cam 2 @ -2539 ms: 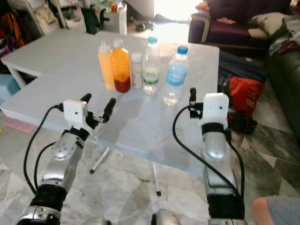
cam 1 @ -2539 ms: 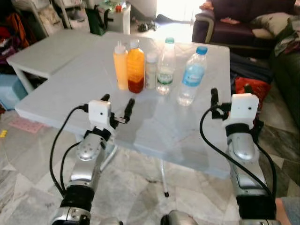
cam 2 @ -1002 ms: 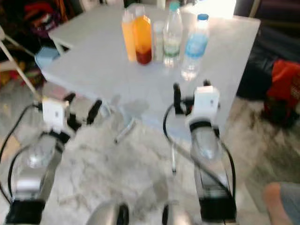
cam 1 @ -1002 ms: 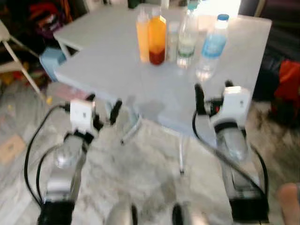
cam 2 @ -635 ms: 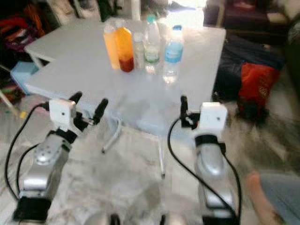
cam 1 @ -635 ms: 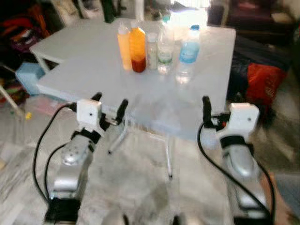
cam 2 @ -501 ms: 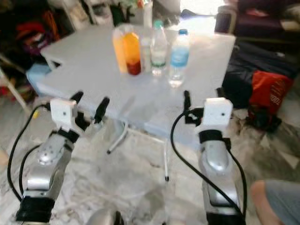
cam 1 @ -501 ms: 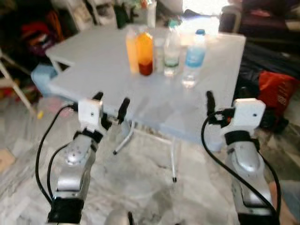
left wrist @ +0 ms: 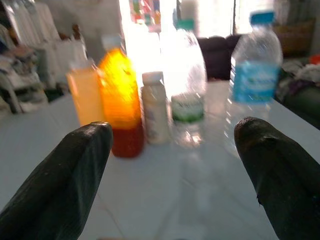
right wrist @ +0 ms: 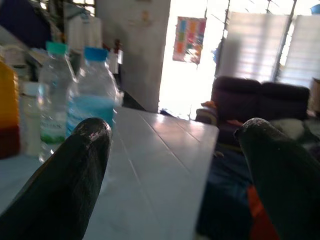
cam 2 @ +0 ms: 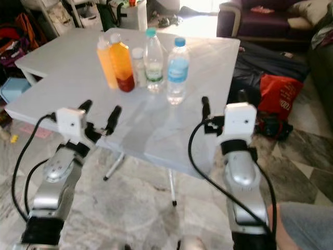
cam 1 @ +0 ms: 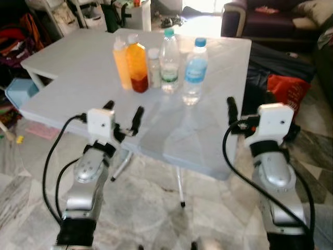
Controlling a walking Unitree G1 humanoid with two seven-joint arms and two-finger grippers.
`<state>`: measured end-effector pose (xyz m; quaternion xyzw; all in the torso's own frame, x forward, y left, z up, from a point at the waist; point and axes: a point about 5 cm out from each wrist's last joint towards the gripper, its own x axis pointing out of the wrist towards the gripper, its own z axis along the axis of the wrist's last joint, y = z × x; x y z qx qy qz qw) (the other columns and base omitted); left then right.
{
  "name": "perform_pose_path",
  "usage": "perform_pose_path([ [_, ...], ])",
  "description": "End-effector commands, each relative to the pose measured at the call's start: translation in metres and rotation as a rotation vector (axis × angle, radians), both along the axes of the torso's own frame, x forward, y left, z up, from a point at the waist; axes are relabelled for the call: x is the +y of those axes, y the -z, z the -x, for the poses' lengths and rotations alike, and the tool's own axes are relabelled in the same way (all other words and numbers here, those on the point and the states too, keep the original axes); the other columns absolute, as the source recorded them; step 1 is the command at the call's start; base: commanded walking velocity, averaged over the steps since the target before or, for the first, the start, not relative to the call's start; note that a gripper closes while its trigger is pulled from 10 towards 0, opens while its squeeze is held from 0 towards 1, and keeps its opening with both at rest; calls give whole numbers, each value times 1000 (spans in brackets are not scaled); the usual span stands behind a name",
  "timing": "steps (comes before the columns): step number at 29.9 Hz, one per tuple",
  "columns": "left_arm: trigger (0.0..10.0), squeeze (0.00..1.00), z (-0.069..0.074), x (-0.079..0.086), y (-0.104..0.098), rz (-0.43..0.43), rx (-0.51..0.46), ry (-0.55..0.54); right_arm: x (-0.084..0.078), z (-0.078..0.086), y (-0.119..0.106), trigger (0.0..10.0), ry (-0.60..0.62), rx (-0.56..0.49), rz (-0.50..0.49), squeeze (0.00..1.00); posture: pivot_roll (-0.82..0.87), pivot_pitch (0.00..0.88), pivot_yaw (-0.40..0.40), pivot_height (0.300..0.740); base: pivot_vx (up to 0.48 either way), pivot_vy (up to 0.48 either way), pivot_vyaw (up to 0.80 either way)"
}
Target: Restocking fridge
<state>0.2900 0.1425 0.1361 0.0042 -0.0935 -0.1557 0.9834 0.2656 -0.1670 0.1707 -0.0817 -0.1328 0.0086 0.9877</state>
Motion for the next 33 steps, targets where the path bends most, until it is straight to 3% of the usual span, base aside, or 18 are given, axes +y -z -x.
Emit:
perform_pose_path([
  [1, 10000, 0, -1, 11, 0, -20, -1, -34, 15, 1, -5, 10000, -56, -22, 5, 0, -81, 38, 54, 740, 289, 0, 0],
  [11, 10000, 0, -2, 10, 1, -21, 3, -35, 18, 1, -6, 10000, -104, -30, 41, 0, -78, 37, 51, 740, 299, 0, 0],
  [16, 10000, 0, -2, 11, 2, -26, 2, -43, 20, 0, -7, 10000, -121, -39, 38, 0, -75, 35, 48, 740, 310, 0, 653],
  [22, 10000, 0, -2, 13, 2, -19, 5, -60, 21, -1, -6, 10000, -110, -36, 36, 0, -68, 35, 47, 740, 0, 0, 0],
  [33, 10000, 0, 4, 17, 3, -48, 18, -39, 3, -20, -25, 10000, -43, -58, 40, 0, -48, 73, 71, 740, 0, 0, 0],
])
